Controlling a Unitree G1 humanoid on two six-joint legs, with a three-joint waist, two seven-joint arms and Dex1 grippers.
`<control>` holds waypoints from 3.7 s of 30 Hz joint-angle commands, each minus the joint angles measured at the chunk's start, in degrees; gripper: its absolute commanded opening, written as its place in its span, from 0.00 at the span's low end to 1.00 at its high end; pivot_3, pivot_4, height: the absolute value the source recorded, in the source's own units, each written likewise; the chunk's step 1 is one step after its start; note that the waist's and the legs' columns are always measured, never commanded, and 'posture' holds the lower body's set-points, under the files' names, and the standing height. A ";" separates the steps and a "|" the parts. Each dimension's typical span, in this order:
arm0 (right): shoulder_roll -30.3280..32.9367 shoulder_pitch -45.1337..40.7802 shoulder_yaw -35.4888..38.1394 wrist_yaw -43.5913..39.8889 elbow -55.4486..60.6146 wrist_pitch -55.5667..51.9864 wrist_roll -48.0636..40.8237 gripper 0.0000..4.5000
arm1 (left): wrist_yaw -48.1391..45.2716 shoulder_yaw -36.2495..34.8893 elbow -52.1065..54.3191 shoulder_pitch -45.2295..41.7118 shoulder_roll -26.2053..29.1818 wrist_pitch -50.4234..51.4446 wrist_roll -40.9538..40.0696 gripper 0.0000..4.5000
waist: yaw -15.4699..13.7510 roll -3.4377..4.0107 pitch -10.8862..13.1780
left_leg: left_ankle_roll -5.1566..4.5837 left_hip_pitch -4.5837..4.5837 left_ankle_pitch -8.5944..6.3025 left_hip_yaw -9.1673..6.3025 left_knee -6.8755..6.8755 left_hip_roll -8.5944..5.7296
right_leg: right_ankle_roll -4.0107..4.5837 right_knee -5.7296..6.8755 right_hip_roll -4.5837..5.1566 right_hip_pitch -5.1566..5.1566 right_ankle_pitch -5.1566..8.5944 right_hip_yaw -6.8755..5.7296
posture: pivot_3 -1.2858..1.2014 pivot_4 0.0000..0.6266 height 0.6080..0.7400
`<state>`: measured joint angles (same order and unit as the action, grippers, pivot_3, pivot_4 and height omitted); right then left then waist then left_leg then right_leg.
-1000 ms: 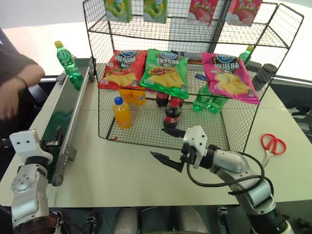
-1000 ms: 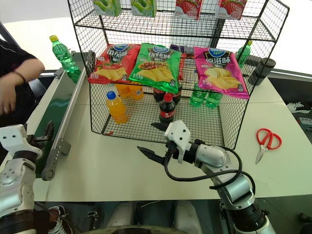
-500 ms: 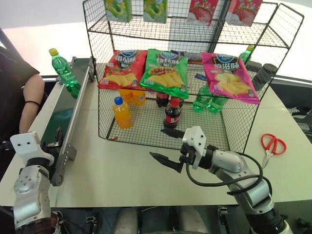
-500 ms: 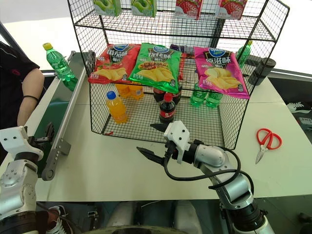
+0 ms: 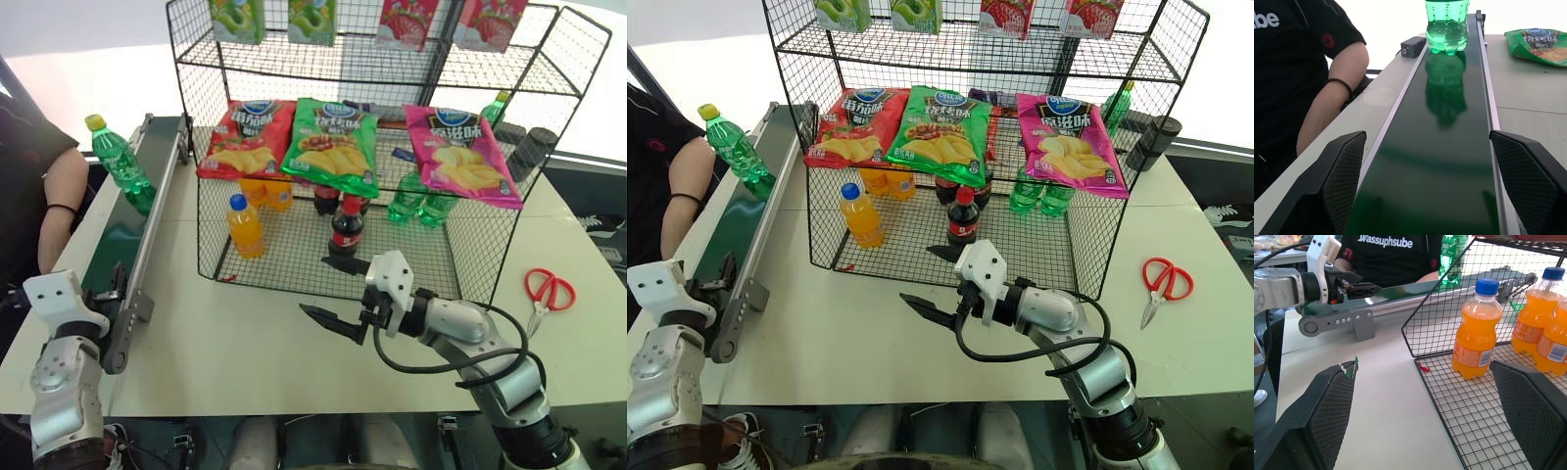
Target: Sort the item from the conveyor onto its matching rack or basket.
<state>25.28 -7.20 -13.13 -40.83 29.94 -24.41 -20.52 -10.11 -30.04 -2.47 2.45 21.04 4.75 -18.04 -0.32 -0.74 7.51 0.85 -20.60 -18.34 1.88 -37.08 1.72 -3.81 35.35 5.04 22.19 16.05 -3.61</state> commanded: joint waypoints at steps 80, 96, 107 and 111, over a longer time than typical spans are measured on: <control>-1.18 -6.38 5.83 1.37 3.34 -5.42 -8.72 1.00 | -30.03 24.61 26.63 -0.97 8.79 7.48 -11.31 0.58 | 1.17 0.15 0.22 | 0.18 -0.60 0.12 -0.12 0.00 -0.17 | 0.11 -0.13 0.11 0.40 -0.15 -0.11 | 0.52 0.24 1.00; -3.35 -5.34 3.81 5.88 5.01 -8.56 -9.63 1.00 | -42.86 36.41 17.38 -12.71 3.91 4.01 -8.28 0.58 | 0.91 0.13 0.21 | 0.15 -0.68 0.13 -0.17 -0.18 -0.10 | -0.33 -0.12 -0.37 0.35 -0.39 -0.16 | 0.52 0.24 1.00; -3.60 -4.30 4.68 6.96 4.59 -10.15 -12.65 0.95 | -45.71 37.65 16.35 -13.49 2.90 1.88 -6.52 0.58 | 0.88 0.13 0.21 | 0.15 -0.66 0.14 -0.19 -0.24 -0.05 | -0.36 -0.06 -0.50 0.33 -0.41 -0.15 | 0.52 0.24 1.00; -3.30 -3.91 4.88 6.79 4.35 -10.54 -13.78 0.67 | -45.52 37.75 15.71 -13.59 2.46 1.05 -5.99 0.58 | 0.87 0.13 0.21 | 0.14 -0.66 0.14 -0.19 -0.26 -0.05 | -0.37 -0.06 -0.50 0.32 -0.41 -0.15 | 0.52 0.24 1.00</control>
<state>22.34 -11.14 -9.66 -34.00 32.45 -35.06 -32.51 -55.50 8.20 11.87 -9.82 23.94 8.16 -24.07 0.55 -0.61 7.72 1.00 -21.26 -18.21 1.69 -37.34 1.67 -4.18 35.29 4.53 22.51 15.64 -3.77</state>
